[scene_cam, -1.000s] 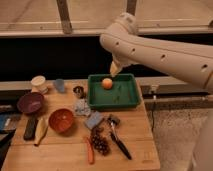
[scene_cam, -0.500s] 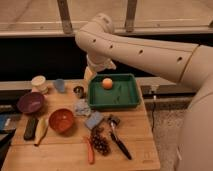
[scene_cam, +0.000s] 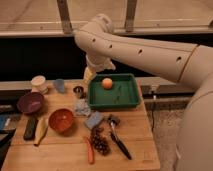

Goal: Place eraser in red bowl

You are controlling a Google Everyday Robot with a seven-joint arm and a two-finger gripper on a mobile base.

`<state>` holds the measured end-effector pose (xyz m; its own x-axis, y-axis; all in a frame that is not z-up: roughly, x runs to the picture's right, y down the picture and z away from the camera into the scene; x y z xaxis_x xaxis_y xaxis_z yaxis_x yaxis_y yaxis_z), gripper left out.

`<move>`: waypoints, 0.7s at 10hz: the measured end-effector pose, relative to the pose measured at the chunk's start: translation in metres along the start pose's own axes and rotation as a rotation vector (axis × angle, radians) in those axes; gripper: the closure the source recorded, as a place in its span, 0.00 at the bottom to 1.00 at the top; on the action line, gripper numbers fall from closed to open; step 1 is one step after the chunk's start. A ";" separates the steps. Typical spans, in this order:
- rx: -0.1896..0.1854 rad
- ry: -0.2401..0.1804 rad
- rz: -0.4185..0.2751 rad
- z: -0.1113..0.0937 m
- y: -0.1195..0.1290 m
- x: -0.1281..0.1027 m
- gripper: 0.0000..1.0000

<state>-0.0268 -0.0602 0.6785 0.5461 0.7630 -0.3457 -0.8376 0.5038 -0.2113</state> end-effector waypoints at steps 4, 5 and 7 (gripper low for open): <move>-0.112 0.007 -0.117 0.031 0.065 -0.017 0.20; -0.141 0.002 -0.141 0.035 0.085 -0.024 0.20; -0.218 -0.012 -0.196 0.040 0.138 -0.053 0.20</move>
<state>-0.1707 -0.0148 0.7045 0.6969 0.6651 -0.2681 -0.6982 0.5440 -0.4653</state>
